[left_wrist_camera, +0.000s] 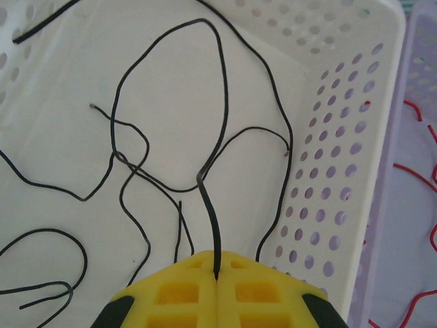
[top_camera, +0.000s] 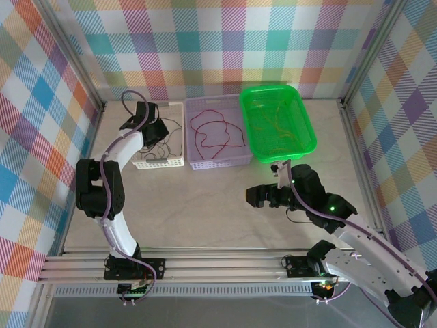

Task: Untangle the cables

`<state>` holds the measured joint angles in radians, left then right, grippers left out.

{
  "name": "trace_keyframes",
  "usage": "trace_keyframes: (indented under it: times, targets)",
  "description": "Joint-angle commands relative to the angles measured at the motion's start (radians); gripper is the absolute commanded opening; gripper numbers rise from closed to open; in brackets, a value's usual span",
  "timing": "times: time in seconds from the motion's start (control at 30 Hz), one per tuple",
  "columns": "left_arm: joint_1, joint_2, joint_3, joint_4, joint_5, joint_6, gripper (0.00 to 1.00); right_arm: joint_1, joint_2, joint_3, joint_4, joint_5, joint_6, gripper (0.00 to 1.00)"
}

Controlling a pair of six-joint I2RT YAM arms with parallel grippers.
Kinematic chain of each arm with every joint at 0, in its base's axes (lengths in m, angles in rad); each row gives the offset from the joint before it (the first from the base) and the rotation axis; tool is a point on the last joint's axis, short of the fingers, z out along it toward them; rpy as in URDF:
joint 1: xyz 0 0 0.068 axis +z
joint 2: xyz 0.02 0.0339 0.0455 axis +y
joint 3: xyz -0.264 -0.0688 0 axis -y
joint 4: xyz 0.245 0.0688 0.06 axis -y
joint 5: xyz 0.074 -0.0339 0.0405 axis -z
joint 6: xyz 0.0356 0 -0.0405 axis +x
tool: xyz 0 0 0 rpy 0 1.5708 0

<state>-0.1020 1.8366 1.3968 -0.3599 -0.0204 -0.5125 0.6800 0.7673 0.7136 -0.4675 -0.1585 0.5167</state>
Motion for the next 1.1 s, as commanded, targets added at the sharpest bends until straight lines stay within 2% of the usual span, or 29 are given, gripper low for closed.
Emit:
trace_keyframes:
  times: [0.0,1.07]
  targets:
    - [0.008,0.015,-0.007,0.019,0.008,-0.018,0.0,-0.002,-0.019,-0.014,-0.005,0.001,0.006,1.0]
    - [0.007,0.098,0.016,-0.023,0.013,-0.012,0.0,-0.002,-0.036,-0.036,-0.001,-0.01,0.009,1.0]
